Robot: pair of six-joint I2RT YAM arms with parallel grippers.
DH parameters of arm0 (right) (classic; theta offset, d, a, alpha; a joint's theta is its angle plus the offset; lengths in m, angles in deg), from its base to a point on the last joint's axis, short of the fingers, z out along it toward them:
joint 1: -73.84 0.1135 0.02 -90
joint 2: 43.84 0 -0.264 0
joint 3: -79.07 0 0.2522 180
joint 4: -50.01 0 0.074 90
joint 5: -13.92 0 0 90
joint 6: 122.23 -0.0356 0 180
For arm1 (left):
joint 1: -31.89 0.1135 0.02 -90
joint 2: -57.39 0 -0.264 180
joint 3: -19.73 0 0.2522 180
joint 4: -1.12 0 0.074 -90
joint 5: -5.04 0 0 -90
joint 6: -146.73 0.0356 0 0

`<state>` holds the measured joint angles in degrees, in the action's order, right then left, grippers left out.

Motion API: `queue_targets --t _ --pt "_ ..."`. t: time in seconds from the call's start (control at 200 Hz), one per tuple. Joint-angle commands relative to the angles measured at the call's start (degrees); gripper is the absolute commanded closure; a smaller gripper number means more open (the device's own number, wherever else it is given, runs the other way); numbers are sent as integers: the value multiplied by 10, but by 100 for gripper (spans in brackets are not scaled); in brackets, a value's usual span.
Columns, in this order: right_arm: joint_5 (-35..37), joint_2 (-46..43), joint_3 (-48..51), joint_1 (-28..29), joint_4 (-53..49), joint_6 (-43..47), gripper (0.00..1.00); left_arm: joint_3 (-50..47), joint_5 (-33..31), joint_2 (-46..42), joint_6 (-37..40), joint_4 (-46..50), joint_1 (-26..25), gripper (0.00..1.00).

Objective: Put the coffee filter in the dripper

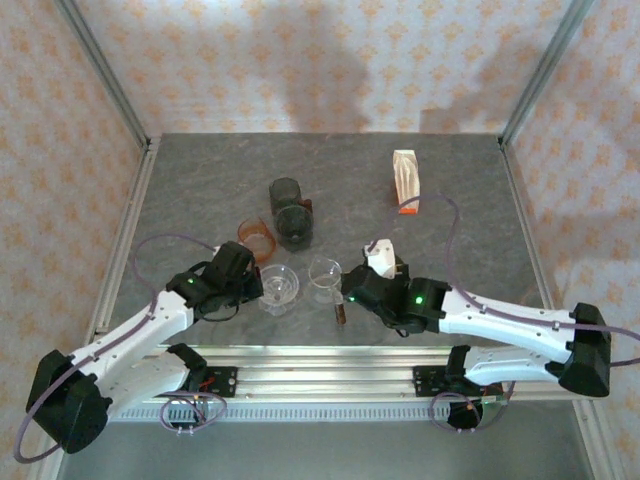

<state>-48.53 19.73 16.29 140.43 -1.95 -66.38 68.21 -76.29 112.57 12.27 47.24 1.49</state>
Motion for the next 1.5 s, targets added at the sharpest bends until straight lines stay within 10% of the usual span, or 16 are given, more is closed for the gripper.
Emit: queue_targets --t 0.0,0.5,0.786,1.496 --pt "46 -18 8 -7 -24 -24 7 42 -36 -29 17 54 -3 100" --pt "107 -75 29 -17 -63 -62 7 201 63 -5 18 18 -29 100" --pt "107 -88 36 -18 -74 -71 7 227 53 63 11 -70 -106 100" --pt "109 -99 35 -18 -90 -77 7 239 48 112 -14 -36 -108 100"
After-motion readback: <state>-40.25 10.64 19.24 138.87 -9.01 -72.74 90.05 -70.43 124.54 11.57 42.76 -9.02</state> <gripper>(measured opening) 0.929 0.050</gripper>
